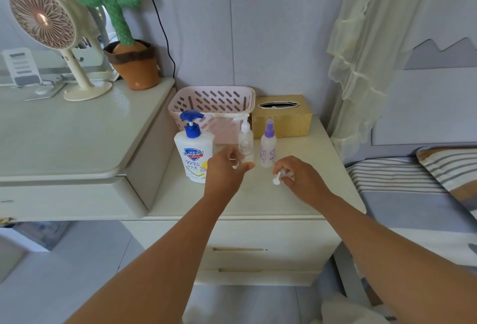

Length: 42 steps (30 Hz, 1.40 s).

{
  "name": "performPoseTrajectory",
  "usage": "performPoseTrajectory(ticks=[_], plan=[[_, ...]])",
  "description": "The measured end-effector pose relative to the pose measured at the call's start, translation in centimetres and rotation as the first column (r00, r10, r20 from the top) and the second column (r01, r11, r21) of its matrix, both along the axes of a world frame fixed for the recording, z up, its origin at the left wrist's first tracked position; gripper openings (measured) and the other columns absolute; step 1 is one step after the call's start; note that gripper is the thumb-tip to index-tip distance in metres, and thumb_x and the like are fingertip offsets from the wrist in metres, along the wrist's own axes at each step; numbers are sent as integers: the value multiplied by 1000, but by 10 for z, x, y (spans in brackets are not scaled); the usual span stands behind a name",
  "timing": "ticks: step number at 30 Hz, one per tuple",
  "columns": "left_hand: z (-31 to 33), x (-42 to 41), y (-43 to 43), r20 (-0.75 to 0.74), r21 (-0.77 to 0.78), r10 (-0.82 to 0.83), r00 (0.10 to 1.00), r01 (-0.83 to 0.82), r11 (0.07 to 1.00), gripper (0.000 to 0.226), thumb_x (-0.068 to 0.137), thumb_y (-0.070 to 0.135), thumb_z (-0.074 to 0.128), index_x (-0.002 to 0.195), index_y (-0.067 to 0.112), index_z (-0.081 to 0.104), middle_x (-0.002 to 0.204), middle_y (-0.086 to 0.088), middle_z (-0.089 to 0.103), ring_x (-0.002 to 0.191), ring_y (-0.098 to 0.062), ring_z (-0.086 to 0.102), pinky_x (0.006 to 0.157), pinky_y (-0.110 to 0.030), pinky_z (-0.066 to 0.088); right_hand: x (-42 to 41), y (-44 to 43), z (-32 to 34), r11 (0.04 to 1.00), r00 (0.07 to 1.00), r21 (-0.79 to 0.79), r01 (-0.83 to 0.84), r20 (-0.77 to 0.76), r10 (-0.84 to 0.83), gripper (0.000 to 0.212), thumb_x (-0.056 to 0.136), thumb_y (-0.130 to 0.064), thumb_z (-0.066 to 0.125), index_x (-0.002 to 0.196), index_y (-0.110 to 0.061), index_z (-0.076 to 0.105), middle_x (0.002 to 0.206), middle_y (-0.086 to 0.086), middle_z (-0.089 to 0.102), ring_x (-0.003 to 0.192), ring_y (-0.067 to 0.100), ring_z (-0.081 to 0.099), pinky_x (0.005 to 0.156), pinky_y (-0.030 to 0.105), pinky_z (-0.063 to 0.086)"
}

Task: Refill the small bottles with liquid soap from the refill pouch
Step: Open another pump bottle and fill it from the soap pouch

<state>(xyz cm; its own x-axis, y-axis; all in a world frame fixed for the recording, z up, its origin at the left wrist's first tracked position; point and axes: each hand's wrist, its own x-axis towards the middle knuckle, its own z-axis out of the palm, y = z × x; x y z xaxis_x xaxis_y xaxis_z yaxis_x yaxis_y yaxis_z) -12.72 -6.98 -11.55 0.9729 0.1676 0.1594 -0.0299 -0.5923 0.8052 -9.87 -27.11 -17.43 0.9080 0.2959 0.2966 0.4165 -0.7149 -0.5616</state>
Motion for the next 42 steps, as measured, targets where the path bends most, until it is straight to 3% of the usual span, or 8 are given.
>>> performPoseTrajectory(ticks=[5,15,20,25,29,38,40,42], plan=[[1,0,0,-8,-2,3,1000,-3,1000,35,79,29,76,108,15,60,96,8,60,87,-10,57,76,-21,42,5,1,4,1000,997,-13,27,-72,-28,27,84,5,61,98,-18,60,116,1,61,100,18,61,88,27,51],[11,-6,2,-41,-64,20,999,-22,998,36,77,26,78,107,12,62,99,4,63,88,-14,60,81,-27,49,-29,25,34,970,994,227,85,-92,-66,38,76,-26,77,108,-28,56,111,-12,62,93,7,60,78,26,53],[20,-20,7,-2,-144,70,998,-69,987,30,74,35,80,90,18,61,85,5,66,77,-16,67,78,-39,58,-46,54,48,959,992,274,68,-120,-36,58,70,-35,82,118,-26,49,113,-10,60,98,8,58,83,26,52],[37,-33,16,-9,-169,52,999,-53,984,34,77,39,76,97,17,60,83,4,64,71,-11,66,69,-25,59,-57,80,57,971,997,234,47,-63,-33,54,74,-39,78,115,-24,46,106,-8,62,96,7,57,77,19,47],[45,-37,33,-27,-219,26,999,-31,975,40,79,42,73,105,14,62,89,3,66,73,-11,68,74,-29,60,-63,94,67,973,998,230,23,-59,-10,46,80,-36,73,117,-22,47,99,-9,64,91,5,59,73,14,44],[89,-6,81,245,-142,245,938,-215,966,21,97,28,45,110,17,56,105,1,59,96,-9,60,81,-25,50,-62,86,77,985,992,162,65,-114,-46,45,84,-33,68,124,-23,49,95,-8,60,88,8,59,75,22,46],[99,4,82,173,-120,153,973,-133,984,18,101,23,37,107,15,52,90,5,60,75,7,61,62,-6,45,-62,86,80,986,990,151,69,-134,-48,45,84,-35,67,124,-24,49,95,-8,60,88,8,59,74,22,46],[101,15,83,79,-116,45,996,-36,993,28,103,24,30,106,8,53,89,2,66,68,1,62,58,-8,45,-62,87,82,987,985,144,71,-167,-47,45,84,-36,66,125,-25,49,95,-9,59,88,7,59,72,23,47]])
